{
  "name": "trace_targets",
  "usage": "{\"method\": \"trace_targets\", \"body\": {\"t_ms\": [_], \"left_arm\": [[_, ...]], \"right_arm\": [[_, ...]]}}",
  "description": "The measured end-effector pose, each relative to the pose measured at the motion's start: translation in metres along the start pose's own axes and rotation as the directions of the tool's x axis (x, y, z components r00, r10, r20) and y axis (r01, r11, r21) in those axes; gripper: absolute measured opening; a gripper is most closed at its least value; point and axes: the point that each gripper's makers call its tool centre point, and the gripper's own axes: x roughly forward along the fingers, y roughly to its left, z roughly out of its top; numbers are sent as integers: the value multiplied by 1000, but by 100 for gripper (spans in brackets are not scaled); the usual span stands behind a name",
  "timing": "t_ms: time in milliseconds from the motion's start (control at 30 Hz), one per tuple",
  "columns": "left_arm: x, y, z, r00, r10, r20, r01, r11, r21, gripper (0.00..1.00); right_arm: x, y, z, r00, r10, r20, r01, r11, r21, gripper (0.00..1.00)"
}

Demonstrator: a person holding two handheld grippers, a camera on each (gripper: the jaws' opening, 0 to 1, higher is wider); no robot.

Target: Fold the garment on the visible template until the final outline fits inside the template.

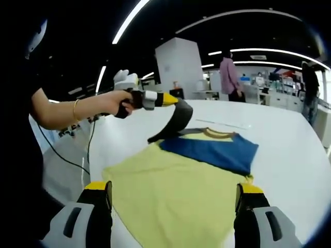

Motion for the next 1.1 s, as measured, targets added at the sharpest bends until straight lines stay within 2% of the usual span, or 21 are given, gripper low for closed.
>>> {"method": "trace_targets", "body": {"t_ms": [300, 667, 1100], "left_arm": [[22, -25, -10, 999, -49, -13, 49, 999, 13, 1], [45, -52, -23, 993, -102, -56, 106, 992, 62, 1], [67, -86, -46, 979, -157, -127, 173, 977, 124, 1]], "right_arm": [[-1, -2, -2, 1000, -5, -3, 5, 1000, 10, 99], [-2, -6, -6, 1000, -12, -9, 12, 1000, 22, 99], [-5, -8, -11, 1000, -18, -15, 18, 999, 33, 99]]}}
